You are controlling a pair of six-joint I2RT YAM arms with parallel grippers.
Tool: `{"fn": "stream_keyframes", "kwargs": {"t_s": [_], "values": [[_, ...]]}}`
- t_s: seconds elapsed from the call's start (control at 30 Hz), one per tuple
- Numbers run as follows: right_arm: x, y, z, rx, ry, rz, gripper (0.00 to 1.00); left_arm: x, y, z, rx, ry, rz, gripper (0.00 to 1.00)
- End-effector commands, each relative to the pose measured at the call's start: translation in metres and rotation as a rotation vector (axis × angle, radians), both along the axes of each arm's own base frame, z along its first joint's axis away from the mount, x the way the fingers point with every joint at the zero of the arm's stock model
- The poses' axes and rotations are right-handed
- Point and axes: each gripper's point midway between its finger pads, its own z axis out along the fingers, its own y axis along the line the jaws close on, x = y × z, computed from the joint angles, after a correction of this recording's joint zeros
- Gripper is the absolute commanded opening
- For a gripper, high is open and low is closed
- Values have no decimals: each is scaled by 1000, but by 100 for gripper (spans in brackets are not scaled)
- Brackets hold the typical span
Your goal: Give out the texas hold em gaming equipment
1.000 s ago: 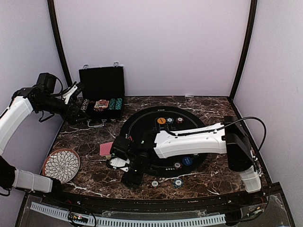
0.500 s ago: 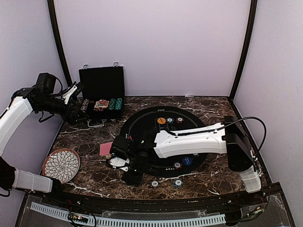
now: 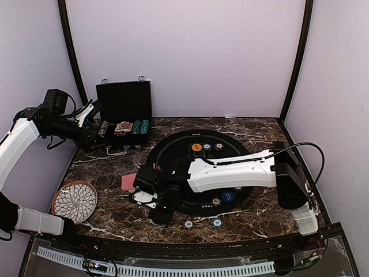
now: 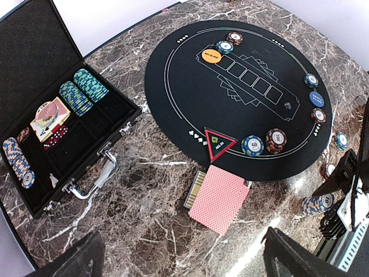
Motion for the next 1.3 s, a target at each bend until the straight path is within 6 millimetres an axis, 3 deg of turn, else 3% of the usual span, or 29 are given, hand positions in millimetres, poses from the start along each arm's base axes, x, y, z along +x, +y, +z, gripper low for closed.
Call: {"fn": "stream_keyframes", "kwargs": {"t_s": [0.0, 0.27, 0.5, 0.6, 0.77, 1.0, 1.27], "values": [[6, 6, 24, 37, -65, -9, 23, -7, -2, 3, -6, -2, -9, 99], [37, -7, 29, 13, -160, -75, 10, -7, -2, 4, -9, -1, -9, 99], [38, -4, 48, 71, -130, -77, 1, -7, -1, 5, -1, -4, -6, 99], [38, -5, 57, 94, -103, -82, 0, -7, 0, 5, 4, -5, -4, 99], [54, -13, 74, 133, -84, -138, 0, -8, 0, 4, 4, -7, -3, 99], [108, -47, 85, 129, -119, -306, 0, -7, 0, 4, 2, -11, -1, 99], [196, -119, 84, 106, -175, -605, 0, -6, 0, 3, 2, -6, 1, 99]]}}
